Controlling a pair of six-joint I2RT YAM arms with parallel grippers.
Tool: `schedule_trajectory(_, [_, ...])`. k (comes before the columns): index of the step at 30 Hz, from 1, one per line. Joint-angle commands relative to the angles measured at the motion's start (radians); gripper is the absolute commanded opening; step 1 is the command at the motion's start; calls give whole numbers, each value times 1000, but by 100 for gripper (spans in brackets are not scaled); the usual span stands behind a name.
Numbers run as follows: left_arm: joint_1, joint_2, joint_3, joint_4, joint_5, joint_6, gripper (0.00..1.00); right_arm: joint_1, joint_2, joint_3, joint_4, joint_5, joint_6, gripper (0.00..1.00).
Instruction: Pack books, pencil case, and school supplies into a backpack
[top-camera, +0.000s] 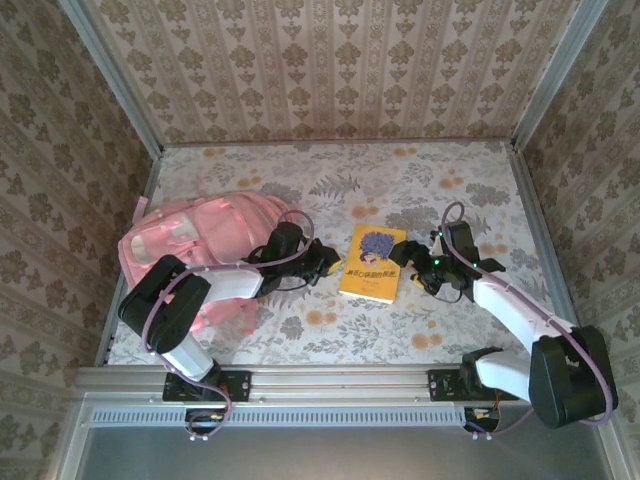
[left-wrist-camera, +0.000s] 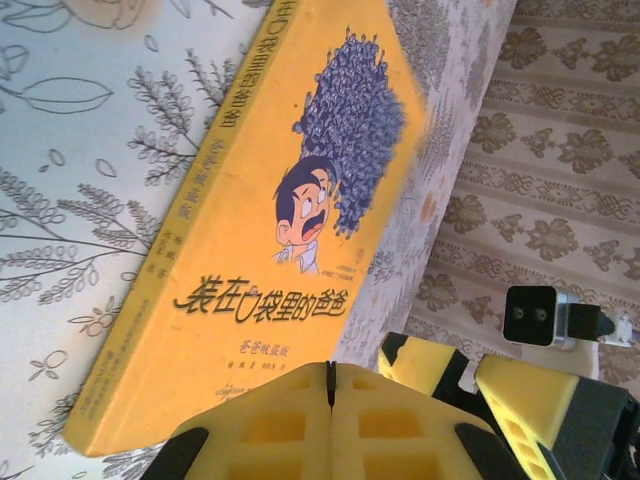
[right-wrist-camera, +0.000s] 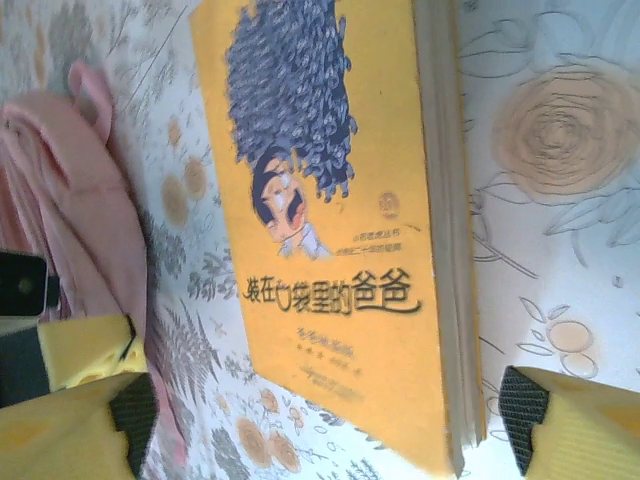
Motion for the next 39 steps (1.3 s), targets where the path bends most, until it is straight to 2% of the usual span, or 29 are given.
schedule_trajectory(1, [-9,-43,33,2,-1,3,0,-10,-37,-40,-28,6,19,100])
schedule_trajectory(4, [-14,-50,49,-24,-12,24,0,-11,-39,-106,84,-70,115,100])
schedule_trajectory(7, [-13,-50,75,-104,-19,98,0,-10,-26,-111,96,-60,95,100])
schedule_trajectory(8, [-13,-51,91,-167,-31,144,6,-10,-19,-103,83,-42,69,99])
schedule_trajectory(10, [-12,-41,141,-310,-58,259,25,-10,22,-70,76,-28,3,94])
schedule_trajectory(12, [-17,-5,205,-422,-61,365,33,-10,79,-28,50,-15,-47,90])
schedule_trajectory(15, [-29,54,279,-524,-91,462,37,-10,166,21,53,-8,-88,78])
schedule_trajectory(17, [-32,93,316,-557,-114,499,37,-10,217,51,61,-3,-110,70])
schedule_trajectory(21, [-41,191,402,-638,-151,565,37,-10,335,118,52,8,-142,63])
schedule_trajectory(25, [-50,285,455,-649,-139,578,37,-10,418,157,63,-8,-149,58])
schedule_trajectory(27, [-57,321,478,-650,-136,584,37,-10,443,164,78,-25,-147,52])
schedule_trajectory(30, [-67,362,503,-652,-124,588,35,-6,446,172,85,-45,-145,43])
schedule_trajectory(39, [-103,397,551,-672,-106,613,32,34,383,212,37,-102,-176,29])
